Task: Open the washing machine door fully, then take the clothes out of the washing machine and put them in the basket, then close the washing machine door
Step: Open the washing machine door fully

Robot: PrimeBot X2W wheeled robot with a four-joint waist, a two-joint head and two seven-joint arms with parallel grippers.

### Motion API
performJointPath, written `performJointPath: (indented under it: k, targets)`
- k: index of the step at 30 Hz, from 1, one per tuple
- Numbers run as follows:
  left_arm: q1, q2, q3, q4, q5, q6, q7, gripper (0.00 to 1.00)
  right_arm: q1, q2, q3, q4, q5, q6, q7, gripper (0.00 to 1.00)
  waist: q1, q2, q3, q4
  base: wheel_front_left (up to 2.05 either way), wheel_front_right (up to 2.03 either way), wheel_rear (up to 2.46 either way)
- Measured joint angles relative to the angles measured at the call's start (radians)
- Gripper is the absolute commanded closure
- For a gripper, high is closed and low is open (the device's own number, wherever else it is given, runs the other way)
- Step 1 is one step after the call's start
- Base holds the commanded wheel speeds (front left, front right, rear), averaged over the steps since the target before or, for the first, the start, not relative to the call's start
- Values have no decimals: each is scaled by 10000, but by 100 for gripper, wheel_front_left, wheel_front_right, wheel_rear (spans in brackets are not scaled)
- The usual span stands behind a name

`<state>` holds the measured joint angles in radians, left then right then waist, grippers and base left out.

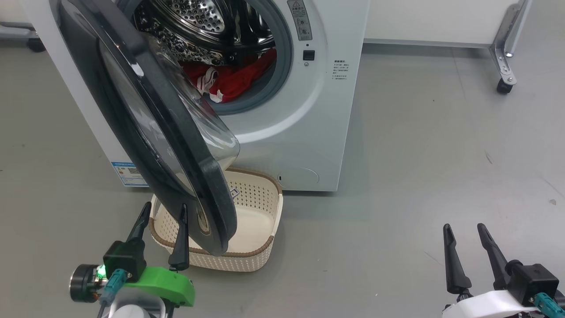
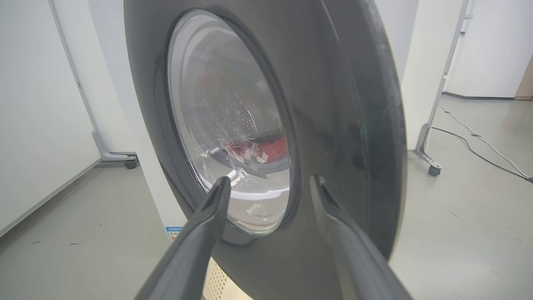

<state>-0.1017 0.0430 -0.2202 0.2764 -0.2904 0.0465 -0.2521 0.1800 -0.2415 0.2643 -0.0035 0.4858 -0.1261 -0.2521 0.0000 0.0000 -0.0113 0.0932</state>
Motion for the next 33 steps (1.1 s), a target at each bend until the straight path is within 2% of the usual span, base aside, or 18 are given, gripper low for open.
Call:
performJointPath:
  k: [18, 19, 20, 21, 33]
  targets:
    - [0, -2, 65, 4, 0, 0, 0, 0, 172, 234, -54, -142, -150, 0, 0, 0, 0, 0, 102, -51, 0, 0, 0]
    - [0, -4, 82, 8, -2, -2, 0, 29, 172, 238, -54, -150, -151, 0, 0, 0, 0, 0, 106, -53, 0, 0, 0]
    - [0, -4, 92, 33, -17, -21, 0, 72, 172, 244, -54, -159, -153, 0, 0, 0, 0, 0, 109, -57, 0, 0, 0]
    - [0, -4, 102, 56, -50, -48, 0, 100, 172, 253, -58, -167, -165, 0, 0, 0, 0, 0, 113, -60, 0, 0, 0]
    - [0, -6, 238, 35, -92, -79, 0, 100, 173, 414, -146, -173, -224, 0, 0, 0, 0, 0, 149, -95, 0, 0, 0]
